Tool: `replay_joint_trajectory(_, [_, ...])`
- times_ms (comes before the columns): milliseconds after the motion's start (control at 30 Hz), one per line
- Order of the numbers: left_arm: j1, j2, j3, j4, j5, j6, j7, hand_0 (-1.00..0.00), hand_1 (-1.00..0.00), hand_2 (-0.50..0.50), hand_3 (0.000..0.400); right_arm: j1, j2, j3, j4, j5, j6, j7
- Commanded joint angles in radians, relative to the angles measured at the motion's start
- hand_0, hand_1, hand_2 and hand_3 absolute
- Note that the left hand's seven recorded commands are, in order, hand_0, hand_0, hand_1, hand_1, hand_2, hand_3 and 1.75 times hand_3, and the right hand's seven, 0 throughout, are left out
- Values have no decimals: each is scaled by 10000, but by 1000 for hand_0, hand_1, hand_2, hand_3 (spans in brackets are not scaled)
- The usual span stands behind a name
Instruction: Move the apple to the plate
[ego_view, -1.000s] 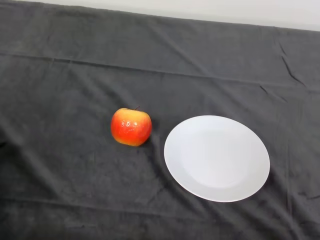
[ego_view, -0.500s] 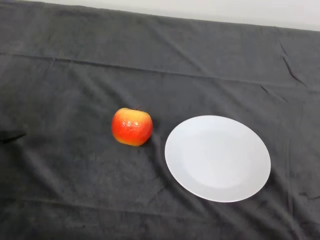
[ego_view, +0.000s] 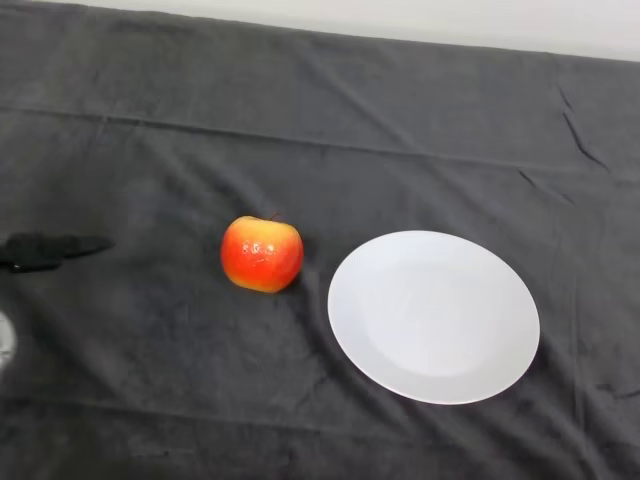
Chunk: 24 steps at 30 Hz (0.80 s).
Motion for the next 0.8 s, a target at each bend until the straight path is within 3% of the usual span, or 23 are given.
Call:
replay_joint_trajectory(33, [-497, -191, -326, -660, 220, 161, 100, 0, 0, 0, 0, 1222, 1263, -60, 607, -17, 212, -32])
replay_joint_trajectory(467, [-473, -1179, -1623, -1357, 1131, 548, -47, 0, 0, 0, 0, 1225, 1267, -46, 592, -3, 223, -30])
replay_joint_trajectory(800, [-770, -1416, -2446, -773, 1390, 414, -558, 0, 0, 0, 0, 1225, 1268, -37, 589, 8, 225, -28])
